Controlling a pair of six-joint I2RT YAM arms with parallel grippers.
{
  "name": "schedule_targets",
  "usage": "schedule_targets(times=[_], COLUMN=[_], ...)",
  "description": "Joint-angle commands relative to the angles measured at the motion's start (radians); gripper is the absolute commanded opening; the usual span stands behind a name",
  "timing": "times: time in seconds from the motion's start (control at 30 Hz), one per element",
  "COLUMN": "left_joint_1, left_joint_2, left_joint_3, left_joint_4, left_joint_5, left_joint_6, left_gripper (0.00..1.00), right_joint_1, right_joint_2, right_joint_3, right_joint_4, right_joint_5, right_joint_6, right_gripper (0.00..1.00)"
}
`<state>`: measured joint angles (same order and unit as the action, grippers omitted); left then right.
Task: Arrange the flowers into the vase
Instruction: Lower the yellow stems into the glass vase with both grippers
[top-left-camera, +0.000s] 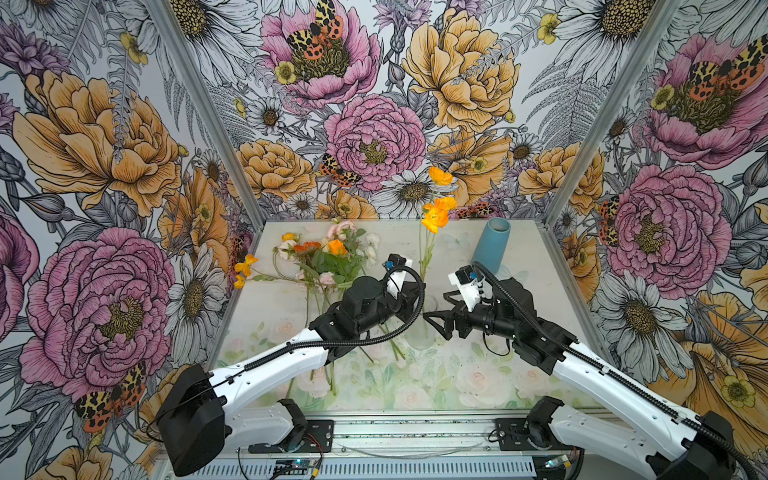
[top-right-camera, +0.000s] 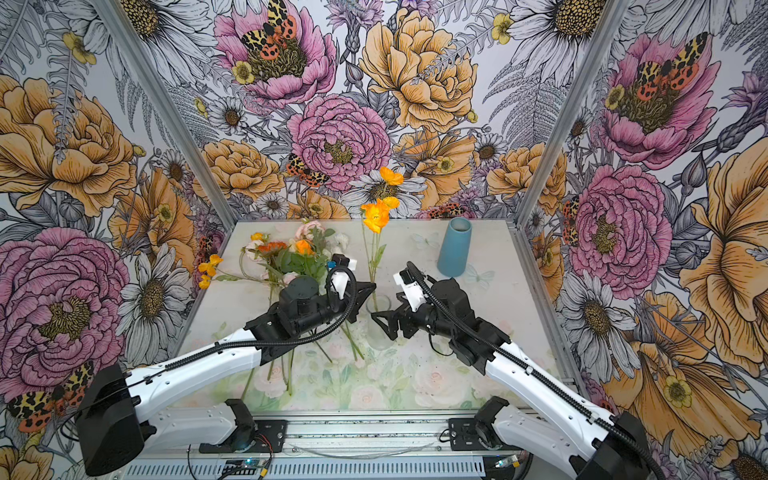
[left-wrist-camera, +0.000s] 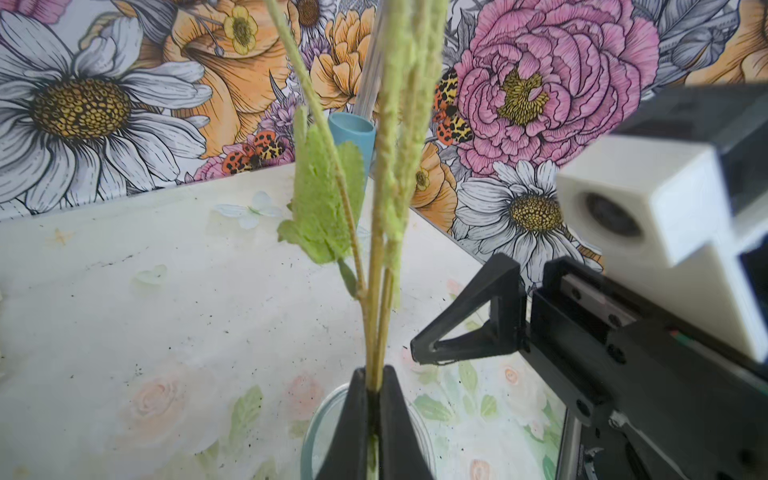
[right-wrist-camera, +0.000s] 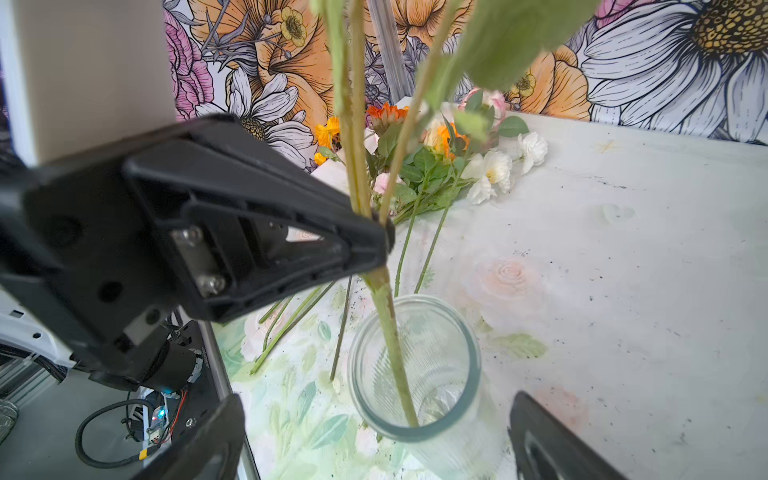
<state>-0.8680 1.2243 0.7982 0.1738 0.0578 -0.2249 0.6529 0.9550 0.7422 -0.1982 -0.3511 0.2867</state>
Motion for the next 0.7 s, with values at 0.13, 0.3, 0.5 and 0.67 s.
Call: schedule_targets(times=[0.13, 0.3, 0.5, 0.67], left_joint_1=[-0.053, -0.058, -0.056, -0.054], left_joint_2=[0.033, 0.025, 0.014, 0.014], left_joint_3=[-0.060, -0.079, -0.088, -0.087], left_joint_4=[0.143, 0.146, 0.147, 0.147], left_joint_5=[-0.075, -0.111, -0.126, -0.130], left_joint_6=[0.031, 0.037, 0.047, 0.047], left_gripper=[0.00, 0.11, 0.21, 0.27], right_joint_1=[-0.006, -0.006, -0.005, -0.005], right_joint_2=[-0.016, -0.010, 0.003, 0.013], right_joint_3=[-0.006, -0.004, 0.003, 0.010], right_joint_4=[0.014, 0.014, 0.015, 0.014], right_joint_5=[0.011, 0.010, 0.009, 0.003], right_joint_6=[-0.020, -0.023, -0.026, -0.029], right_gripper=[0.99, 0.99, 1.00, 0.99])
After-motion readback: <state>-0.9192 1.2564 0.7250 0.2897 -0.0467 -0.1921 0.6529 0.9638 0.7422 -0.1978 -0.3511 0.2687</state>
